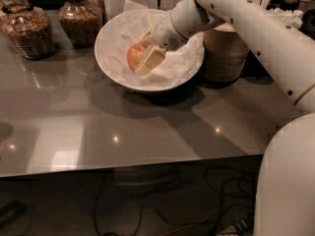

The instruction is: Pick apple from white bowl

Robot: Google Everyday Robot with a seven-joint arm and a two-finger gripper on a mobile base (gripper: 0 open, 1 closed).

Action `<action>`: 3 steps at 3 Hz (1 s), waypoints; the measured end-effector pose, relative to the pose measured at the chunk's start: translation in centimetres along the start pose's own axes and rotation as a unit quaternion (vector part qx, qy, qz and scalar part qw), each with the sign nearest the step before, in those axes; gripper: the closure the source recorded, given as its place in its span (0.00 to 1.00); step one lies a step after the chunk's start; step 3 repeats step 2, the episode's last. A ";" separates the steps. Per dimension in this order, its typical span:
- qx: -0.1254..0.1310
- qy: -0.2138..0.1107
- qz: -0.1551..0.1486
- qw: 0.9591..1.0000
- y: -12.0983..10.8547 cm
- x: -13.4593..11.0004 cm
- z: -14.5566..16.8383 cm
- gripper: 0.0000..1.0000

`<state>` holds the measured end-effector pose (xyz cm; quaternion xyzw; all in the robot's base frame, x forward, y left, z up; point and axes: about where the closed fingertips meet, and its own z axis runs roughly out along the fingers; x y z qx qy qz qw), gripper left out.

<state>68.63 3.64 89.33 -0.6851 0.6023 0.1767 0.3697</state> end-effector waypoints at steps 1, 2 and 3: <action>0.016 -0.010 -0.016 1.000 -0.4 -1.7 -1.9 1.00; 0.045 -0.053 0.006 0.998 1.6 -2.8 -7.0 1.00; 0.045 -0.053 0.006 0.998 1.6 -2.8 -7.0 1.00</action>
Offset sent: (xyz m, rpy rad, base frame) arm -0.0804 -0.1149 0.0914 0.2526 -0.0308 -0.1583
